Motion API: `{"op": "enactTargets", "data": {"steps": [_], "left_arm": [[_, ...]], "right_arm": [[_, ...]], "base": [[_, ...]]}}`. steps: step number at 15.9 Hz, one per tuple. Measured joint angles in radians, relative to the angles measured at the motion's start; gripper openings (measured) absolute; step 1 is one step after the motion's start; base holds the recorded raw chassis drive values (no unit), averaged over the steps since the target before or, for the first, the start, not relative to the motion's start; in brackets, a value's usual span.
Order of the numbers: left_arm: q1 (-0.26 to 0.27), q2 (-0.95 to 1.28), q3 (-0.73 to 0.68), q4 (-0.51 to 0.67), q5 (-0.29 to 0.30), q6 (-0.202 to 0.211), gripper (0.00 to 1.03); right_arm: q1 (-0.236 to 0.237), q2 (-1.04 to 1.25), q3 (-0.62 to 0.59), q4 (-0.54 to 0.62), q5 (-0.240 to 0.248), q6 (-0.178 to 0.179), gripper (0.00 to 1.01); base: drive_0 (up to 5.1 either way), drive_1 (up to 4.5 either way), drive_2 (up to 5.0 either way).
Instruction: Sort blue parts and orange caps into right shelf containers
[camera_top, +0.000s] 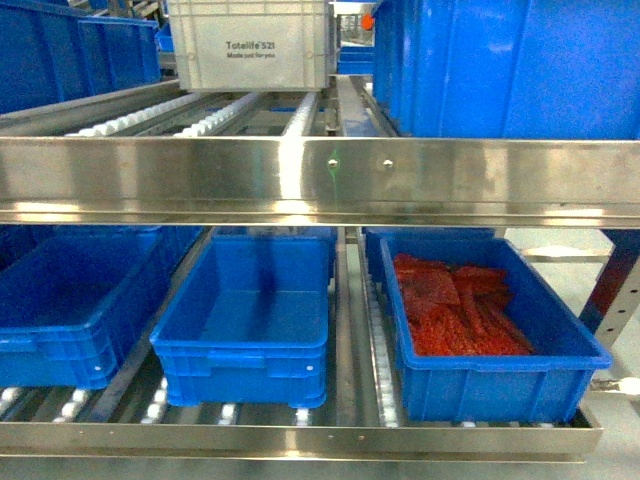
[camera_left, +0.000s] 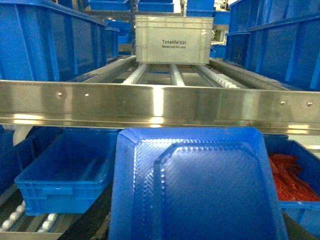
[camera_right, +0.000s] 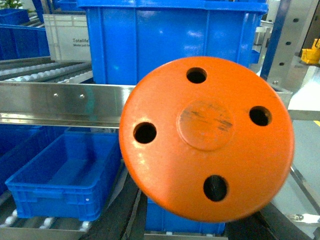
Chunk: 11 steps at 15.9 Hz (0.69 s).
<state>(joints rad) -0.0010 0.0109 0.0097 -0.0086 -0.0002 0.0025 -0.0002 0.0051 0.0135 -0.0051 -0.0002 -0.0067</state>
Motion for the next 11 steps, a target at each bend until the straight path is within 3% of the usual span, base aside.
{"op": "enactTargets", "data": {"steps": [11], "left_arm": [[0.000, 0.000, 0.000, 0.002, 0.000, 0.000, 0.43]], "right_arm": [[0.000, 0.000, 0.000, -0.002, 0.000, 0.000, 0.38]], "base": [[-5.0, 2.47, 2.5]]}}
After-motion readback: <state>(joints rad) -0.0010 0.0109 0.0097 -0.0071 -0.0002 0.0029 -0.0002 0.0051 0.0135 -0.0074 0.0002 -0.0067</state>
